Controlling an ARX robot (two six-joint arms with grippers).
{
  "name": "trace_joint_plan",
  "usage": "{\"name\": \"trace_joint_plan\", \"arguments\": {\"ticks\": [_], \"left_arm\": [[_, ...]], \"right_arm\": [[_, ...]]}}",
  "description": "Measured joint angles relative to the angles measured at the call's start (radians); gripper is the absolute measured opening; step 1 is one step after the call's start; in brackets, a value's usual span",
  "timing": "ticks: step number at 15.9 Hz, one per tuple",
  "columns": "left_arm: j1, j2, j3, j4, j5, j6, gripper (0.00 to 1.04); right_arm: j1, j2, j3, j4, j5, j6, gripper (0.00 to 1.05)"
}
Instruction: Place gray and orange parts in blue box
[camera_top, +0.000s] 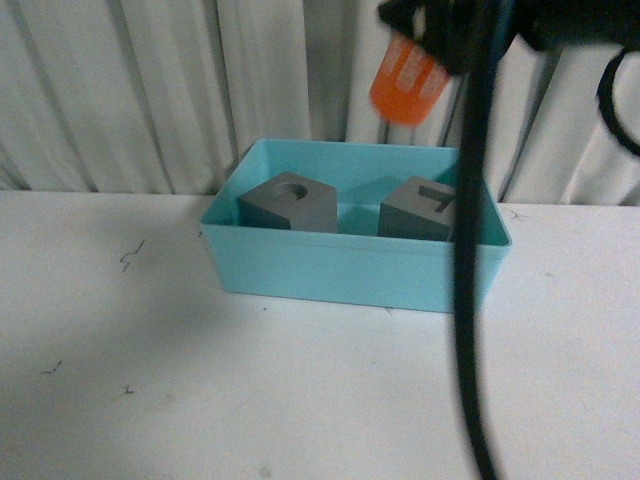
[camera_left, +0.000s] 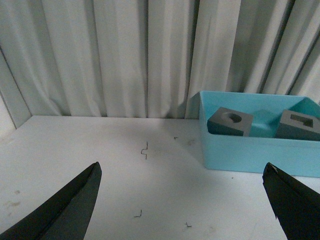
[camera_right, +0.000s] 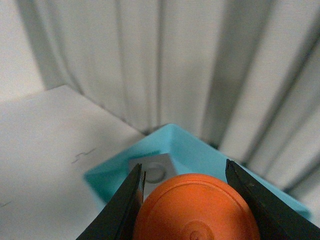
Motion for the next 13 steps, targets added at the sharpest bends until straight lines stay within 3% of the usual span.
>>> {"name": "trace_joint_plan", "arguments": {"ticks": [3,9,13], "left_arm": [[0.000,0.000,0.000,0.000,0.000,0.000,0.98],[0.000,0.000,0.000,0.000,0.000,0.000,0.98],[0.000,0.000,0.000,0.000,0.000,0.000,0.98]], "right_arm": [[-0.044,0.155,0.108,-0.005,0.146,0.042,0.46],[0.044,0.351,0.281,-0.031,0.247,0.101,0.46],[0.058,0.448,0.299,-0.053,0.293,0.111,0.46]]}}
